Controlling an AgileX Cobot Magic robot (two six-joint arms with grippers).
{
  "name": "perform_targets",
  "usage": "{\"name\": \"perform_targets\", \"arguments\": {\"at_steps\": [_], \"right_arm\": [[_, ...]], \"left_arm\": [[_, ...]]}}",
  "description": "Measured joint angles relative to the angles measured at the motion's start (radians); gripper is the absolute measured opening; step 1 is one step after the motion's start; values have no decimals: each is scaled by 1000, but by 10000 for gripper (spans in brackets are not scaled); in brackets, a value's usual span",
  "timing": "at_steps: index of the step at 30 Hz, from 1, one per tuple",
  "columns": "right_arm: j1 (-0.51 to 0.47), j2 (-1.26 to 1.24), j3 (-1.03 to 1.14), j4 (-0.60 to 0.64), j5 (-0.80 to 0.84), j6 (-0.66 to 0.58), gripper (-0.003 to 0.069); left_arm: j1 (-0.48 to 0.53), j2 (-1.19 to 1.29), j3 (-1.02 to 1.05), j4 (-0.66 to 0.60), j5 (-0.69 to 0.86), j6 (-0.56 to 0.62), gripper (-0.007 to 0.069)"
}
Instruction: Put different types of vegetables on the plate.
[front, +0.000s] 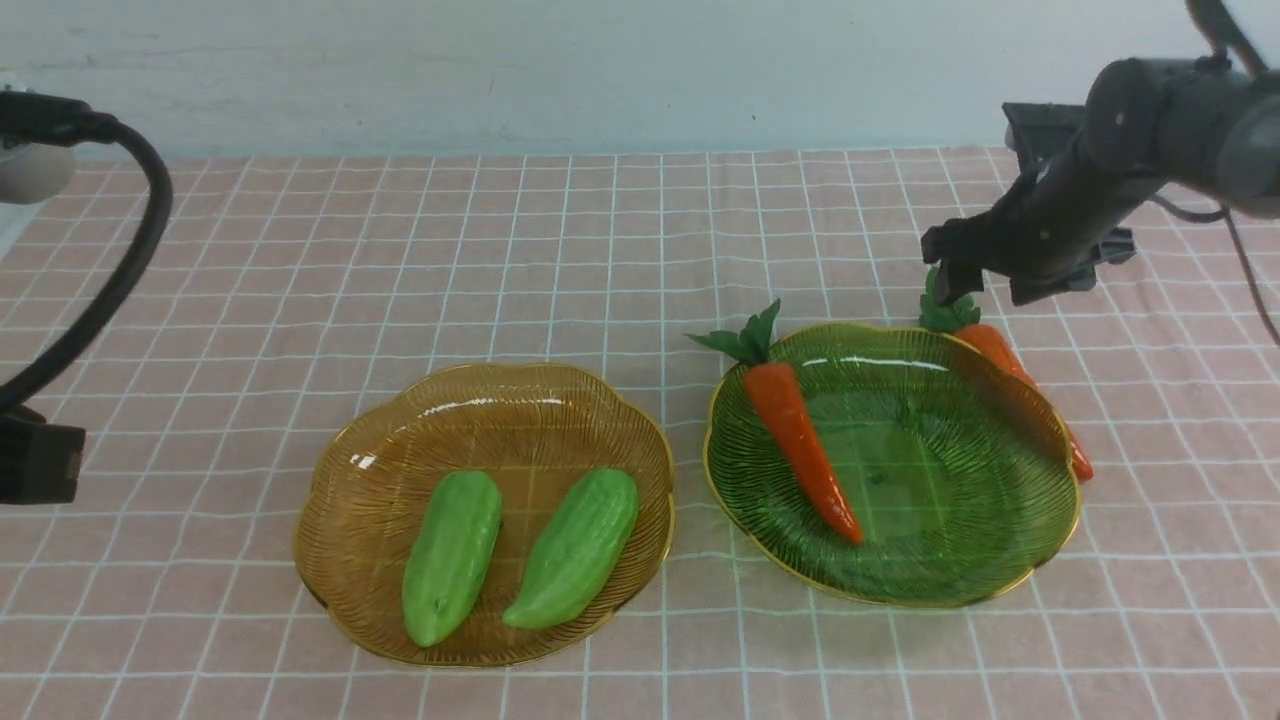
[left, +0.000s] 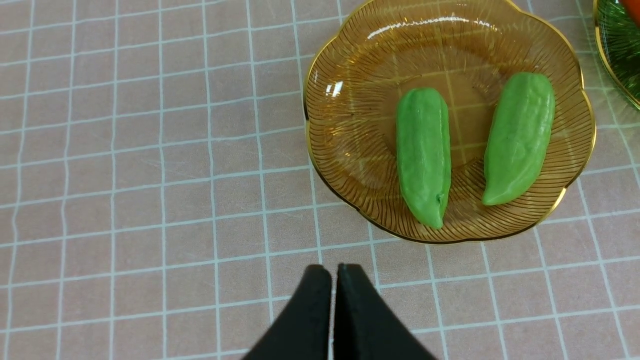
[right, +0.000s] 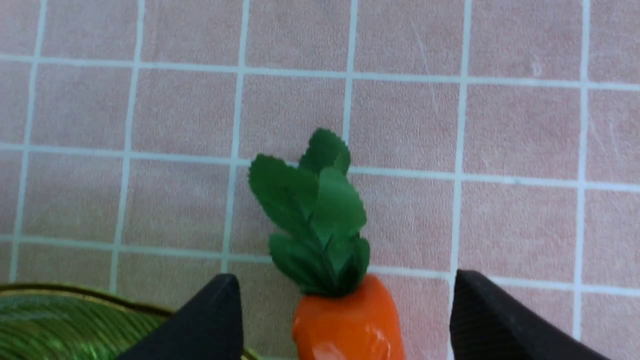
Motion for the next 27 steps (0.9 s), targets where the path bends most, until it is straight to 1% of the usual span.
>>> {"name": "perform_targets", "arguments": {"at_steps": [4,6,7,9,11,12,15,17,19,20,23,27], "right_arm": [[0,33,0,7,-12,0,506],[0,50,0,14,-13,0,497],[0,58,0,16,-14,0,477],[0,65,0,16,-14,1,402],[-2,67,0,11,-19,5,289],[-4,67,0,6,-28,7,245],[-32,35,0,-20,-15,8,251],[-57,-18,-9,-51,26,12,251],[-83,-99,-15,-67,99,32,251],[-91,-146,-18,-66,172,32,251],[-90,-237,-19,-13,320,30,251],[-49,-251,-8,107,346,0,251]], "left_arm": [[0,0,0,0,0,0,-3],[0,0,0,0,0,0,-3],[0,0,0,0,0,0,-3],[0,0,0,0,0,0,-3],[0,0,0,0,0,0,-3],[0,0,0,0,0,0,-3],[0,0,0,0,0,0,-3],[0,0,0,0,0,0,-3],[0,0,0,0,0,0,-3],[0,0,0,0,0,0,-3],[0,0,0,0,0,0,-3],[0,0,0,0,1,0,-3]]}}
